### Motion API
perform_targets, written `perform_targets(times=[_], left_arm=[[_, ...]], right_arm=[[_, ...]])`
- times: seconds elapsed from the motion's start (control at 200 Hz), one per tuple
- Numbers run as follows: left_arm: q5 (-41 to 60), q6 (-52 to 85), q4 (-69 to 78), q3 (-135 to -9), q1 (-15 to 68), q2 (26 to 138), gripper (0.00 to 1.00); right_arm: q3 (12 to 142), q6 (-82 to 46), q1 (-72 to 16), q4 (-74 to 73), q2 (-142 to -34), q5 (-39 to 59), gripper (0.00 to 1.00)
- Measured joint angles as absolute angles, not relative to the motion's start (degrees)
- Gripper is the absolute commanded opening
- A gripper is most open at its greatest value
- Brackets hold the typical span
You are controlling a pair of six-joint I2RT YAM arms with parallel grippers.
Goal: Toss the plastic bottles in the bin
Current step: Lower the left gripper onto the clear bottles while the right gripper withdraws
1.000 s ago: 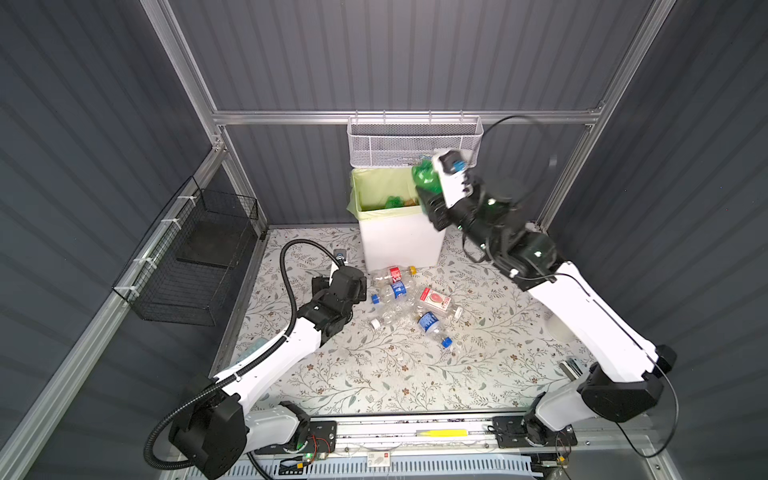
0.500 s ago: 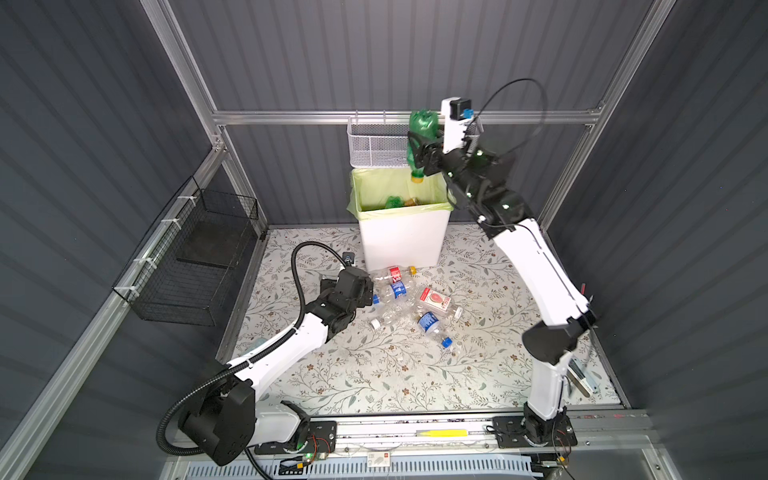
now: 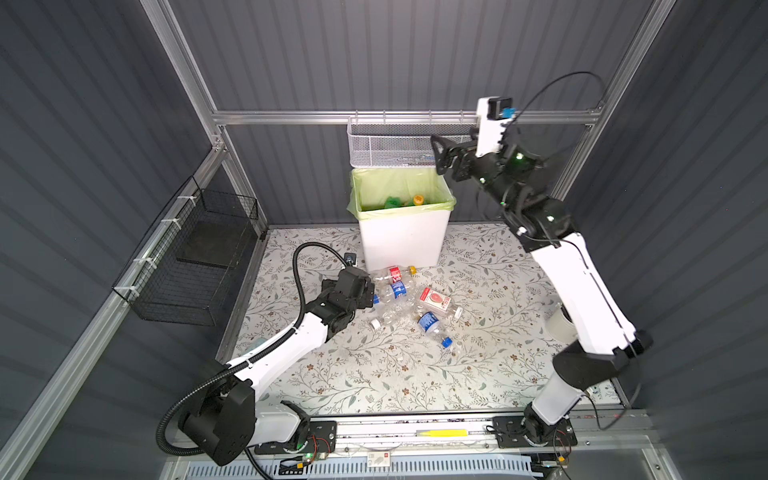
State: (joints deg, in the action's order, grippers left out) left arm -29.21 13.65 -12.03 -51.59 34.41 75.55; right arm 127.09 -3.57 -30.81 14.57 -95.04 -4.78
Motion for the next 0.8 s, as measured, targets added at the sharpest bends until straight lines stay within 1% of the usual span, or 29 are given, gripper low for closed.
perform_targets(times=[0.105, 0.18, 0.315, 0.435, 0.65, 0.8], left_arm=[[-28.56, 13.08, -12.45, -52.88, 34.48, 75.55, 1.0], [-28.32, 12.19, -12.43, -53.65, 34.94, 75.55, 1.0], [-27.75, 8.99, -12.43, -54.26, 37.98, 76.25, 1.0], [-26.17, 5.21, -13.02, -55.75, 40.58, 79.26, 1.0], [-21.43, 0.08, -17.12, -62.96, 42.78, 88.62, 1.0], [-17.63, -1.87, -19.33, -65.17, 42.78, 92.09, 1.0]], right_arm=[[123.59, -3.16, -29.78, 12.27, -91.22, -6.13, 0.99], [120.36, -2.94, -28.99, 11.68, -90.35, -6.83, 0.99], [113.01, -2.81, -27.4, 12.49, -90.48, -7.6, 0.99], [104.86, -3.33, -25.74, 13.28, -88.82, -7.99, 0.99], [86.87, -7.46, -20.4, 12.84, -78.87, -8.36, 0.99], [76.97, -10.55, -16.49, 11.99, -71.68, -8.6, 0.99]])
